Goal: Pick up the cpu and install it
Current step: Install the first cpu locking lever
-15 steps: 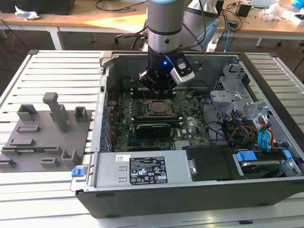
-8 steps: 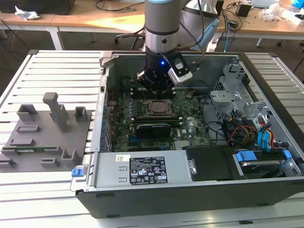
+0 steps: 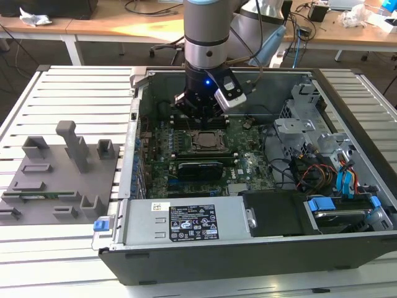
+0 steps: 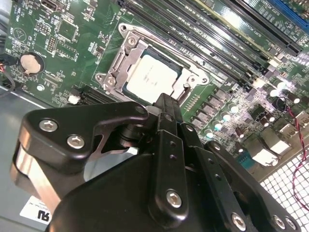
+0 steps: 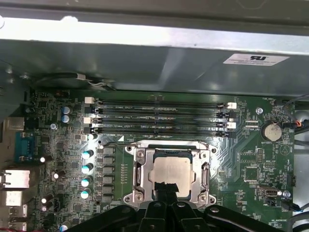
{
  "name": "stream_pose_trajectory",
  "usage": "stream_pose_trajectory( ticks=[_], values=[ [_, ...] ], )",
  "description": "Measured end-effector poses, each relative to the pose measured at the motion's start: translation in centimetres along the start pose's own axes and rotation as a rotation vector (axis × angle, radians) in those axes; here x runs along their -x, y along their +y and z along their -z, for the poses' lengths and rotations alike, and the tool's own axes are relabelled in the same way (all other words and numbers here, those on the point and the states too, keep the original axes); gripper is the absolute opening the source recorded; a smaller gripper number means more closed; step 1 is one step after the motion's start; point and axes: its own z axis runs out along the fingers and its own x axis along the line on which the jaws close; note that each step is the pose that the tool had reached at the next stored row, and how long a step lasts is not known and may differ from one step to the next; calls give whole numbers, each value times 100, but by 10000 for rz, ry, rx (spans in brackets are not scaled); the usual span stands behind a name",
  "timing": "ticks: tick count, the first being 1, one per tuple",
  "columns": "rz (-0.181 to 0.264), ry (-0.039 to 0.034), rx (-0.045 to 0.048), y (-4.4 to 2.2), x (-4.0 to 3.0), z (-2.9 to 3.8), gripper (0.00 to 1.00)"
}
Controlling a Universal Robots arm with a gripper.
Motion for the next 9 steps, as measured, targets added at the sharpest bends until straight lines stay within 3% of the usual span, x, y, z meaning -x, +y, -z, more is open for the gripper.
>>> stream_pose_trajectory(
  ticks=[3, 9],
  values=[
    [0, 0, 0, 0, -21, 1, 11],
    [0, 0, -1, 5, -153, 8, 11]
  ],
)
